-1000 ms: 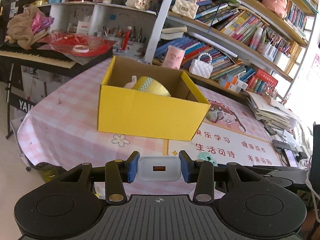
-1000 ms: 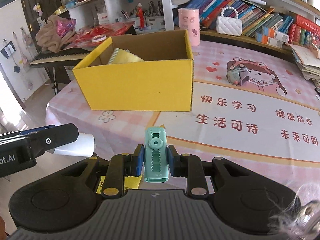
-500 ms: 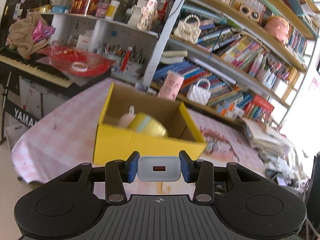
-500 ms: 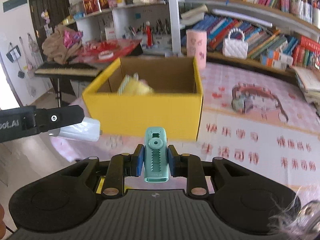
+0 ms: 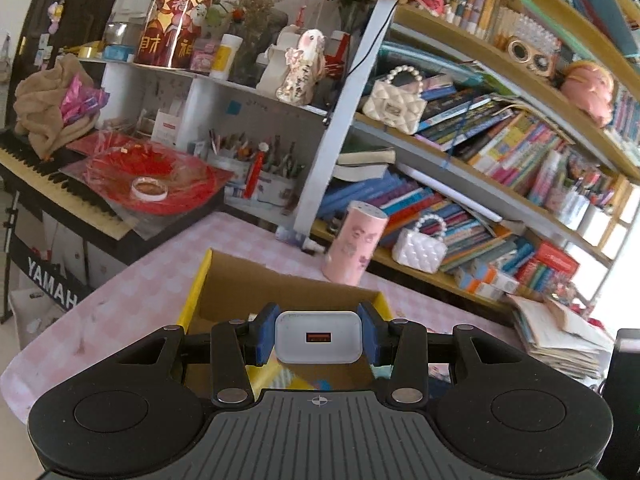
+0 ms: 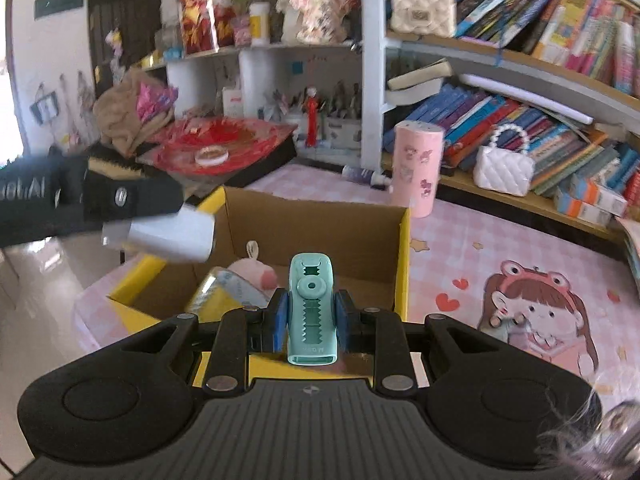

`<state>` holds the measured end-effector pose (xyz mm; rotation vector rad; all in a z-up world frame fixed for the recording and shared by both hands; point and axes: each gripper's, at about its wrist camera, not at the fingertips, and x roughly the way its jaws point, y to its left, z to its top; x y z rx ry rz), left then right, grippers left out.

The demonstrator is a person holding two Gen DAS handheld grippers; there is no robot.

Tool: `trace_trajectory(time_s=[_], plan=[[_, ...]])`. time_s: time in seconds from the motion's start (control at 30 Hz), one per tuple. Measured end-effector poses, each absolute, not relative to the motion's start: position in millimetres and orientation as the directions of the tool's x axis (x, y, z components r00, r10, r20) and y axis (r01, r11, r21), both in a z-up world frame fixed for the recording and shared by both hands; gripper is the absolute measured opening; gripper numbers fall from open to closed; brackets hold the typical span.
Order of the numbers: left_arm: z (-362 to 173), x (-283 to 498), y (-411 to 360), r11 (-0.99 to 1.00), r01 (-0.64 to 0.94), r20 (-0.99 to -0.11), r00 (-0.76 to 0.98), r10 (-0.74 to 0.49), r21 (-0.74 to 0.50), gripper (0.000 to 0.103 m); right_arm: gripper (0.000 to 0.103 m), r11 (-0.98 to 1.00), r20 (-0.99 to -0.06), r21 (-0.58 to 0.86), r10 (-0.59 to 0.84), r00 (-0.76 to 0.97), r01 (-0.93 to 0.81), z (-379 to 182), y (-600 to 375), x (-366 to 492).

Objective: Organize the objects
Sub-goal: 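Carry the charger and mint-green object over the yellow box with both tools, then open both tools to drop the charger and mint-green object into the box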

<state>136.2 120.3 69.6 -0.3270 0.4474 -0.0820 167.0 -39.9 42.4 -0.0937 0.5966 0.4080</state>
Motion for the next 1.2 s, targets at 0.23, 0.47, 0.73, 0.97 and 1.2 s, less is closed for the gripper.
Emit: trace_trajectory(time_s=[0.23, 0.47, 0.73, 0.97, 1.2], plan=[[53.8, 174.1, 114.7, 0.957, -0.059, -0.467, 0.88, -0.085, -0.285, 0.041, 0.023, 0.87, -0.637, -0.033, 0.361, 0.681, -0.492, 10.4, -28.3, 210.0], [35.2, 196.0, 103.2, 0.977, -0.077, -0.522, 0.852, -0.039, -0.199, 0.041, 0.023, 0.831, -0.686, -0.027, 0.389, 0.615, -0.555, -9.0, -20.6, 231.4], [15.0, 207.3, 94.3, 0.989, -0.056, -0.576, 0.817, -0.034, -0.138, 0.041, 0.024, 0.818, -0.715, 0.023, 0.416, 0.562, -0.575, -16.8, -19.2, 247.6], [1.1, 207.7, 78.6, 0.999, -0.016, -0.591, 0.807, -0.013, -0.044, 0.043, 0.025, 0.806, -0.719, 0.03, 0.429, 0.547, -0.592, -20.6, -16.7, 251.1], [9.5, 195.7, 84.4, 0.996, -0.014, -0.561, 0.827, -0.041, -0.093, 0.05, 0.025, 0.825, -0.715, 0.04, 0.418, 0.56, -0.564, -19.3, -17.4, 249.0]])
